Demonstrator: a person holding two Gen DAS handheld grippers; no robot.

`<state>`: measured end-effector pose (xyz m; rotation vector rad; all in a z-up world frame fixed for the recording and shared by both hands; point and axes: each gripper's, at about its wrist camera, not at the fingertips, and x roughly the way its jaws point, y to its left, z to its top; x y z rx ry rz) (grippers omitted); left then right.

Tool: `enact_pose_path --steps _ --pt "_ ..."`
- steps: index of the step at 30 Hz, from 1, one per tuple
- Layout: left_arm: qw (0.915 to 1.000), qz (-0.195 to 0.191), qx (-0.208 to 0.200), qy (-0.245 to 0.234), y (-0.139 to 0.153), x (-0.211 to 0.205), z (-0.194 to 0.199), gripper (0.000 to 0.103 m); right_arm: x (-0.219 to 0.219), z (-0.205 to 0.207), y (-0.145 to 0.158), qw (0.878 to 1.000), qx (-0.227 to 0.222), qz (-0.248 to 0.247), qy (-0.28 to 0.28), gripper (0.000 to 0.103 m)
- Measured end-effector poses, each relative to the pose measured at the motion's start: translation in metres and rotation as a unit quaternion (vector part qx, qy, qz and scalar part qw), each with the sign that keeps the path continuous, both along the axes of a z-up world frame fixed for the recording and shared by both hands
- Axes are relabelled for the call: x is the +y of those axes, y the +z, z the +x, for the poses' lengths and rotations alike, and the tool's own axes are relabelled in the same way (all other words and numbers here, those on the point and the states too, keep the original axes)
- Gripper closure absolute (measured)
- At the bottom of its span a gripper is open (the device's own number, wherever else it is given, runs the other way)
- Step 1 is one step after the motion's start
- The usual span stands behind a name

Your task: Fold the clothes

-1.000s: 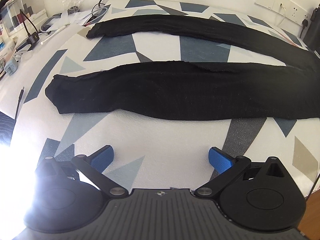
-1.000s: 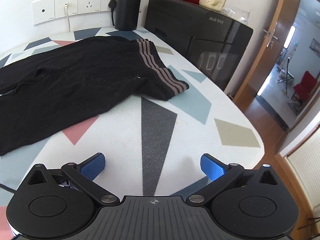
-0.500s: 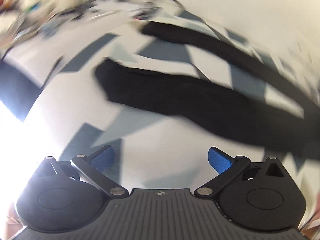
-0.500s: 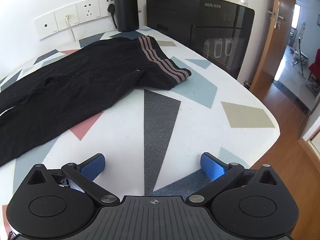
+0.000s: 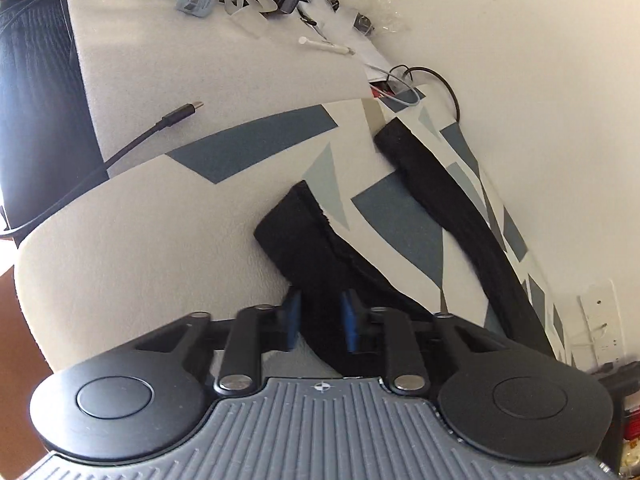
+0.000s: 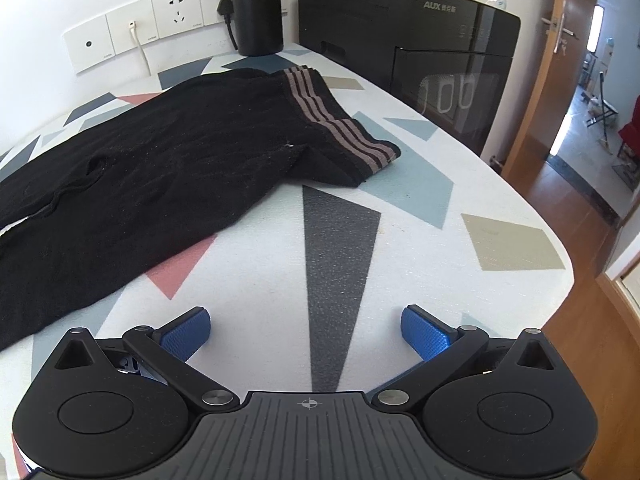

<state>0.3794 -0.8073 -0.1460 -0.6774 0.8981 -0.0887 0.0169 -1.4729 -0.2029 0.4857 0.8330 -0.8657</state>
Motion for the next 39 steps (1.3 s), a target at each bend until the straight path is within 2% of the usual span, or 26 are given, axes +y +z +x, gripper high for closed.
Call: enact_pose_path --steps 1,4,6,7,8,11,14,17,20,23,27,30,32,34,35,36,38,39 --pt "1.0 0.003 0.0 0.002 0.0 -0.001 0.004 0.094 0.0 0.001 0.0 1.0 0.002 0.001 0.003 0.001" --pt "0.9974 0.016 -0.07 -0.004 0.033 -0.002 -0.005 0.097 0.0 0.004 0.001 1.0 0.006 0.003 0.013 0.001" --pt "0.9915 -0.004 -0.129 -0.013 0.059 0.003 -0.011 0.097 0.0 0.004 0.001 1.0 0.006 0.003 0.015 0.001" --pt "0.9901 -0.007 -0.139 -0.012 0.067 0.008 -0.009 0.097 0.0 0.003 0.0 1.0 0.005 0.003 0.014 0.001" --pt "0.9886 -0.01 -0.15 -0.011 0.074 0.012 -0.006 0.093 0.0 0.004 0.0 1.0 0.005 0.001 0.013 0.001" --pt "0.994 -0.006 -0.109 0.013 0.067 0.023 0.004 0.067 0.002 0.008 -0.001 1.0 0.004 -0.001 0.01 0.001" --pt "0.9969 -0.027 -0.072 0.01 0.052 0.027 -0.005 0.063 0.002 0.01 0.002 1.0 -0.01 0.013 0.016 0.001" --pt "0.9972 -0.065 -0.034 -0.018 0.032 0.019 -0.023 0.053 -0.002 0.006 0.005 0.999 -0.038 0.031 0.015 0.001" --pt "0.9966 -0.066 -0.007 -0.047 0.015 -0.002 -0.031 0.053 -0.01 -0.001 0.007 0.997 -0.065 0.047 0.0 0.001" --pt "0.9954 -0.078 0.012 -0.055 0.002 -0.016 -0.03 0.052 -0.021 -0.01 0.008 0.995 -0.082 0.057 -0.024 0.001" --pt "0.9963 -0.074 0.002 -0.044 -0.003 -0.022 -0.024 0.049 -0.037 -0.016 0.007 0.992 -0.097 0.062 -0.049 0.001" --pt "0.9946 -0.102 0.005 -0.019 -0.007 -0.017 -0.017 0.045 -0.052 -0.017 0.006 0.987 -0.125 0.073 -0.065 0.002" --pt "0.9928 -0.12 0.004 -0.002 -0.011 -0.014 -0.011 0.045 -0.064 -0.017 0.005 0.98 -0.158 0.092 -0.083 0.004" --pt "0.9921 -0.125 0.001 0.01 -0.013 -0.013 -0.007 0.048 -0.078 -0.017 0.004 0.968 -0.197 0.117 -0.103 0.011" --pt "0.993 -0.117 0.002 0.013 -0.013 -0.015 -0.004 0.057 -0.086 -0.016 0.003 0.961 -0.217 0.129 -0.115 0.014" --pt "0.9939 -0.109 0.003 0.015 -0.013 -0.016 -0.002 0.072 -0.093 -0.016 0.002 0.953 -0.235 0.14 -0.129 0.015" --pt "0.9948 -0.098 0.009 0.025 -0.016 -0.018 0.0 0.088 -0.106 -0.014 -0.002 0.937 -0.267 0.157 -0.158 0.018" --pt "0.9945 -0.1 0.009 0.029 -0.017 -0.018 0.0 0.093 -0.112 -0.013 -0.004 0.93 -0.281 0.164 -0.171 0.025"
